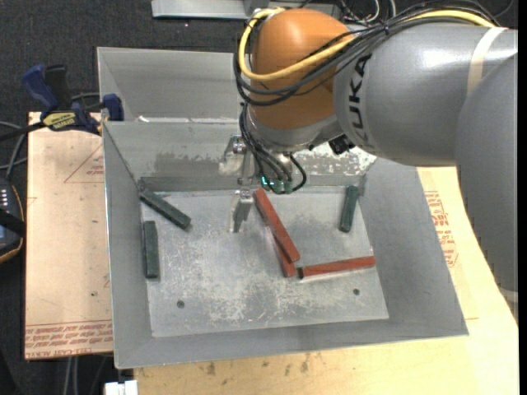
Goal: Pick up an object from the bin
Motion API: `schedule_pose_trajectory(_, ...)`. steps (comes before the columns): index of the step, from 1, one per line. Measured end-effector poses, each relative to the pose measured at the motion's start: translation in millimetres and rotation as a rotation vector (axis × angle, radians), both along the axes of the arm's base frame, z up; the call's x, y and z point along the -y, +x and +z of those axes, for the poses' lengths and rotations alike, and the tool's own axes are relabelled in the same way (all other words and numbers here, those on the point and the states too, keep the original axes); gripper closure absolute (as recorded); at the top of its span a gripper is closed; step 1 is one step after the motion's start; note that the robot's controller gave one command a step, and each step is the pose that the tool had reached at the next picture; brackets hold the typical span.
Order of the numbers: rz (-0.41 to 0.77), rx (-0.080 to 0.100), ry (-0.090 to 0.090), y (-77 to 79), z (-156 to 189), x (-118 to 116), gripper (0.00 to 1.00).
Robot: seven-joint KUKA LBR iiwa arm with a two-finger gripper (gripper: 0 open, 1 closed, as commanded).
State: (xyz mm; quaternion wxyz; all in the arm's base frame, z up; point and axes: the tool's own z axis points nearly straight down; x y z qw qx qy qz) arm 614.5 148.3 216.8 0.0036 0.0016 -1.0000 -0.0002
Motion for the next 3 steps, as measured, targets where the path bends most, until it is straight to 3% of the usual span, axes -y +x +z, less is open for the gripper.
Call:
schedule_pose_trajectory(1,-0.002,0.008,0.001,1.7,5,1,0.00)
schedule_pose_trajectory(2,-0.020,0.019,0.002,16.8,-34,-28,0.00)
schedule_pose_trajectory(3,0.129,0.008,0.001,0.8,-94,-52,0.00)
